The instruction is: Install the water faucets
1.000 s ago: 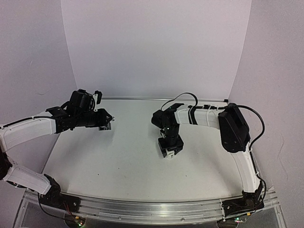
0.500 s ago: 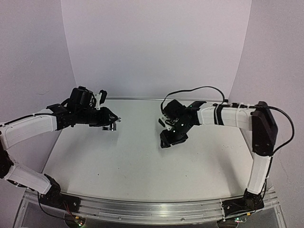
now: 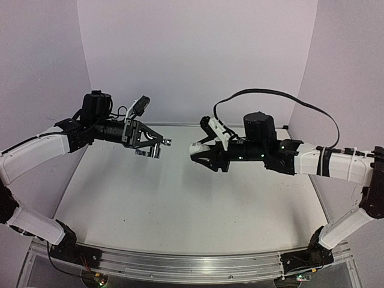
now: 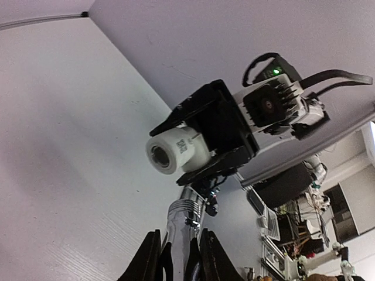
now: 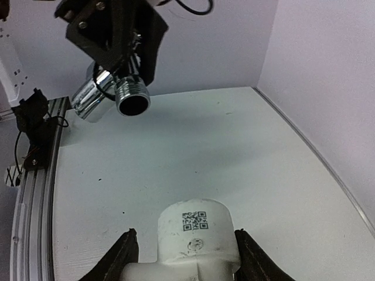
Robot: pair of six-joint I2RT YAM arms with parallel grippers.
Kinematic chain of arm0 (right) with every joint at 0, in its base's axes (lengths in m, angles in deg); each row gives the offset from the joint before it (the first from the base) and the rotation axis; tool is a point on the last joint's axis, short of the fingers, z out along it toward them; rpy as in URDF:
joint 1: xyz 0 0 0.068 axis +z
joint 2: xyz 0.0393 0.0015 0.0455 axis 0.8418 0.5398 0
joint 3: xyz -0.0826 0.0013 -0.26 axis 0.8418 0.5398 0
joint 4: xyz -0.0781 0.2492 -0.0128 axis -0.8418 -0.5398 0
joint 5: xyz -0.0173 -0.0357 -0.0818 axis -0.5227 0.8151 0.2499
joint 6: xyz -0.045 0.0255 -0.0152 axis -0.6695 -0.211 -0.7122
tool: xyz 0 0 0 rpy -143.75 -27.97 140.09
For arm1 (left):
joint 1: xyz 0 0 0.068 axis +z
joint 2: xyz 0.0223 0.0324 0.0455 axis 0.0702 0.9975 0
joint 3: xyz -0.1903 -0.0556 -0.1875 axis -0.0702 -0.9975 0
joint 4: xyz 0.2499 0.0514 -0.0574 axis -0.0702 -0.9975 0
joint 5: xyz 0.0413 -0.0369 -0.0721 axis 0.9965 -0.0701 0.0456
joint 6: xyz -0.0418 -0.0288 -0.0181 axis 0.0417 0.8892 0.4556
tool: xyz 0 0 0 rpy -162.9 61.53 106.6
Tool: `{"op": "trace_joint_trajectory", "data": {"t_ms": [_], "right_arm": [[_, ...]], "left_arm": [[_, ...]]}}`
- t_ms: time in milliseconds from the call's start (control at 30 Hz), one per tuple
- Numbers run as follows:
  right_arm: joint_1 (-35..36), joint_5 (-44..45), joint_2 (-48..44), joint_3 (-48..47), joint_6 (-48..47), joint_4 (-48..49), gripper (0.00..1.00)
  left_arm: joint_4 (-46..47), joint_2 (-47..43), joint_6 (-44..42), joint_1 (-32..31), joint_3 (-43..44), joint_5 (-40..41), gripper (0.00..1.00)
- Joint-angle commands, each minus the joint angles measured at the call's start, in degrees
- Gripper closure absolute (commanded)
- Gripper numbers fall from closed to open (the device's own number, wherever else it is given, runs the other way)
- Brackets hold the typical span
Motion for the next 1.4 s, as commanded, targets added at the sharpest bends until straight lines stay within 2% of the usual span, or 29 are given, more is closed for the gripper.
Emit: {"op": "trace_joint_trajectory", "data": {"t_ms": [0,167,300,567,933,1367], "right_arm": [[0.57,-8.82,-0.39,-0.88,-14.53,11.16,1.0],[0.62,-17.37,-0.1,-0.27,-24.39,14.0,1.0],[0.91,-20.12,0.03,1.4,-28.78,18.91,1.0],[1.48,-22.05,3.38,0.84,-24.04,30.99,1.0],[2.79,-18.79,5.76,0.05,-22.82,39.38,1.0],[2.8,-14.75,3.92,1.94,-23.1,41.16,1.0]], "left_arm": [[7.22,-0.15,1.94,0.37,3.54,-13.64,1.0],[9.29,0.72,3.64,0.37,3.91,-15.78,1.0],[10.98,0.49,4.87,0.22,4.25,-15.41,1.0],[18.09,-0.98,8.71,-1.86,2.21,-12.04,1.0],[21.34,-2.6,10.74,-2.98,0.3,-10.64,1.0],[22.54,-4.49,11.07,-2.88,-0.72,-6.17,1.0]]}}
